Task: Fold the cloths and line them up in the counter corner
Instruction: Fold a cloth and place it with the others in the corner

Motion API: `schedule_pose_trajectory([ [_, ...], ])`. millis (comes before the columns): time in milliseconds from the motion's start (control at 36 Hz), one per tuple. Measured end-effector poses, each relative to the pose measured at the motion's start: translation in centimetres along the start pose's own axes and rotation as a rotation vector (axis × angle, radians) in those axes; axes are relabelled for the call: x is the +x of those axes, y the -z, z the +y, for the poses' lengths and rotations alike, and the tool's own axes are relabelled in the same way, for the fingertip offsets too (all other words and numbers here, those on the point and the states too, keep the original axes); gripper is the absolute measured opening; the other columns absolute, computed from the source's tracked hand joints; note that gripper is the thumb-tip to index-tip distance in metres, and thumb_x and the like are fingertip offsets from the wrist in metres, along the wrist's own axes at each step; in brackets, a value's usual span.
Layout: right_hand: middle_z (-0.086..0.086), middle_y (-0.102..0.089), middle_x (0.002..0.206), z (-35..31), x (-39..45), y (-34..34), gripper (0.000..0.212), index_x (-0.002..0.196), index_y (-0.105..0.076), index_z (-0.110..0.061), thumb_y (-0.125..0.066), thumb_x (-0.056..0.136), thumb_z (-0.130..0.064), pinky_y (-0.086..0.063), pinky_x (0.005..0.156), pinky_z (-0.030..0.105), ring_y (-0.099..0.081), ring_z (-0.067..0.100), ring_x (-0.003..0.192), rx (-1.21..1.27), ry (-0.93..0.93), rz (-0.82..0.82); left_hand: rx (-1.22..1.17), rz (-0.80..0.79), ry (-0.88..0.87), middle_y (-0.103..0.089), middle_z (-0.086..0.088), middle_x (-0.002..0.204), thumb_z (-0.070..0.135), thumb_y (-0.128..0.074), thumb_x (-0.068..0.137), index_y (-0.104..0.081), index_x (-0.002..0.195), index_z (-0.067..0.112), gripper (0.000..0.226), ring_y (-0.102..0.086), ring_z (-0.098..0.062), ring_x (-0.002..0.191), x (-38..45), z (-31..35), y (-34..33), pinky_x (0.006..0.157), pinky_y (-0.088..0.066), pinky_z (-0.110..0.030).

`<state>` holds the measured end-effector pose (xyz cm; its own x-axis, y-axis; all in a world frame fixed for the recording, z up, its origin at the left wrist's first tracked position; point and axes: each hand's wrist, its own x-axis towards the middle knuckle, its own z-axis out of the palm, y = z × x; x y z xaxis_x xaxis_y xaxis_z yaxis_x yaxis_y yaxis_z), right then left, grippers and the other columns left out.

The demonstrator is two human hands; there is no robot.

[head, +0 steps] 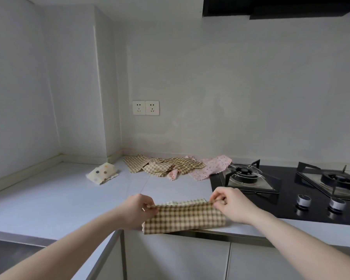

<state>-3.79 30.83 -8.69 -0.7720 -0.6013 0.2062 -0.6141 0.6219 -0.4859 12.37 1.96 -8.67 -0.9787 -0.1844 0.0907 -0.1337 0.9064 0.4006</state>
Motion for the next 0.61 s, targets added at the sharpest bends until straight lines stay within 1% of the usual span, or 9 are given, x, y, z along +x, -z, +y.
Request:
schedule_pose_trajectory([
  [56,-0.01,-0.069,0.092,-0.1,1.1,-0.2,0.009,0.092,-0.069,-0.033,-0.068,0.09,-0.024,-0.051,0.069,0.02,-0.064,0.005,0.079,0.024,-0.014,0.038,-0.001,0.03,0.044,-0.067,0.004,0.093,0.038,-0.057,0.099,-0.067,0.092,0.018,0.023,-0.06,-0.013,0.085,0.7,-0.2,-0.1,0.071,-0.044,-0.023],
  [111,-0.01,-0.067,0.096,-0.1,2.2,-0.6,0.007,0.095,-0.069,-0.032,-0.068,0.091,-0.027,-0.048,0.068,0.017,-0.065,0.005,0.083,0.036,-0.037,0.063,-0.012,0.062,0.092,-0.068,-0.003,0.096,0.037,-0.055,0.099,-0.067,0.098,0.011,0.029,-0.061,-0.02,0.089,1.6,-0.4,-0.3,0.076,-0.046,-0.032],
  [167,-0.009,-0.066,0.097,-0.1,3.4,-1.2,0.007,0.098,-0.069,-0.03,-0.068,0.092,-0.027,-0.045,0.064,0.015,-0.064,0.005,0.083,0.034,-0.061,0.072,-0.023,0.074,0.134,-0.063,-0.002,0.085,0.036,-0.056,0.098,-0.063,0.088,0.011,0.028,-0.057,-0.019,0.08,2.4,-0.7,-0.7,0.069,-0.042,-0.032],
  [250,-0.007,-0.065,0.098,0.0,4.9,-2.3,0.007,0.098,-0.067,-0.032,-0.067,0.092,-0.029,-0.047,0.067,0.021,-0.062,0.006,0.085,-0.006,-0.106,0.058,-0.043,0.074,0.202,-0.057,0.002,0.076,0.033,-0.058,0.093,-0.053,0.073,0.018,0.026,-0.053,-0.016,0.073,3.8,-1.5,-1.5,0.062,-0.038,-0.029],
  [306,-0.005,-0.066,0.101,0.1,5.8,-3.0,0.007,0.097,-0.065,-0.033,-0.067,0.092,-0.03,-0.05,0.068,0.025,-0.062,0.006,0.082,-0.035,-0.137,0.057,-0.045,0.067,0.238,-0.059,0.002,0.08,0.032,-0.057,0.091,-0.053,0.074,0.019,0.021,-0.055,-0.015,0.075,4.4,-1.8,-2.0,0.06,-0.04,-0.028],
  [389,-0.005,-0.065,0.104,-0.1,6.6,-3.7,0.011,0.105,-0.066,-0.03,-0.063,0.095,-0.028,-0.057,0.073,0.033,-0.065,0.01,0.079,-0.065,-0.168,0.063,-0.064,0.08,0.272,-0.06,0.001,0.084,0.029,-0.054,0.09,-0.055,0.077,0.019,0.017,-0.057,-0.017,0.078,5.1,-1.8,-2.7,0.06,-0.042,-0.028],
  [444,-0.005,-0.064,0.109,-0.1,6.9,-4.2,0.015,0.11,-0.064,-0.03,-0.062,0.095,-0.029,-0.056,0.079,0.034,-0.065,0.012,0.086,-0.087,-0.183,0.075,-0.064,0.091,0.277,-0.062,0.001,0.092,0.029,-0.053,0.09,-0.059,0.089,0.019,0.012,-0.059,-0.018,0.087,5.3,-1.9,-3.3,0.068,-0.049,-0.03],
  [500,-0.005,-0.064,0.11,0.0,7.1,-4.7,0.017,0.112,-0.062,-0.031,-0.063,0.095,-0.029,-0.055,0.082,0.033,-0.064,0.012,0.09,-0.094,-0.199,0.081,-0.042,0.104,0.262,-0.063,0.003,0.106,0.028,-0.052,0.09,-0.057,0.106,0.022,0.018,-0.059,-0.017,0.095,5.4,-2.1,-3.8,0.077,-0.051,-0.03],
  [611,-0.007,-0.066,0.112,0.0,7.2,-5.3,0.021,0.115,-0.06,-0.031,-0.063,0.095,-0.028,-0.056,0.085,0.034,-0.063,0.012,0.094,-0.104,-0.203,0.062,-0.065,0.151,0.254,-0.061,0.002,0.119,0.023,-0.051,0.09,-0.052,0.122,0.025,0.032,-0.055,-0.016,0.102,5.6,-2.8,-4.5,0.079,-0.044,-0.026],
])
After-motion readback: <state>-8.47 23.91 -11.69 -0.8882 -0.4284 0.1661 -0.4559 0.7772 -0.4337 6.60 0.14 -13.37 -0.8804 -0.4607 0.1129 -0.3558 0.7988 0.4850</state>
